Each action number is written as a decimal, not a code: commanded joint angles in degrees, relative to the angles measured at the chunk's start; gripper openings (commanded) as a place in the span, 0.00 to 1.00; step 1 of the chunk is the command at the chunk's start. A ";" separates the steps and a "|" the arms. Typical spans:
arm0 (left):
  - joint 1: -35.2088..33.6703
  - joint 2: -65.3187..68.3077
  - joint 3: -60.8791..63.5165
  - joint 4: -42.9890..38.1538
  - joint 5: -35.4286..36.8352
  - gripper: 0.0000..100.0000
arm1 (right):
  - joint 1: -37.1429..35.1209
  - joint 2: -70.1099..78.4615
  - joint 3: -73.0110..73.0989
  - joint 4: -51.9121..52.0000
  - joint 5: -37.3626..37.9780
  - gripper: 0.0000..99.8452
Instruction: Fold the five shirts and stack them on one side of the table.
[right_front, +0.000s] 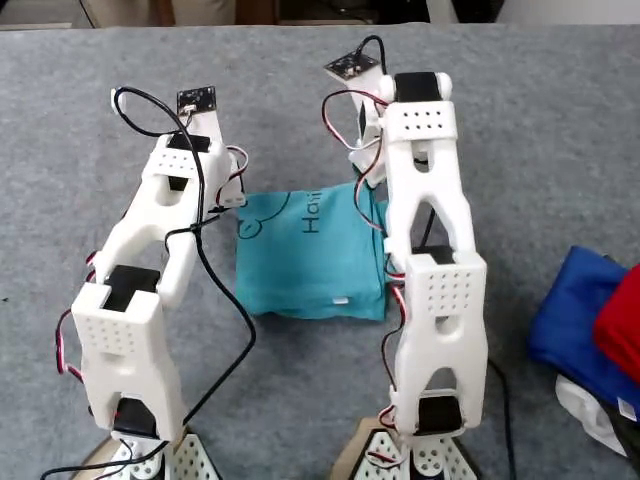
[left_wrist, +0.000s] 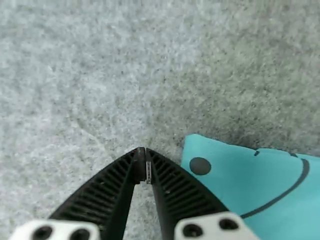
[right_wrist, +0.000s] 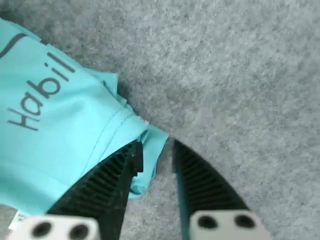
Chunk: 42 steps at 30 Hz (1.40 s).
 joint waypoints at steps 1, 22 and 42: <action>-0.35 -3.56 0.00 -0.62 -0.26 0.02 | -0.22 -6.73 2.77 0.97 -0.70 0.14; -0.26 -3.47 0.00 -0.62 -0.09 0.02 | -3.65 0.48 4.53 -1.23 0.70 0.11; -0.26 -3.47 0.00 -0.62 -0.09 0.02 | -1.36 0.66 0.40 -2.02 -1.41 0.18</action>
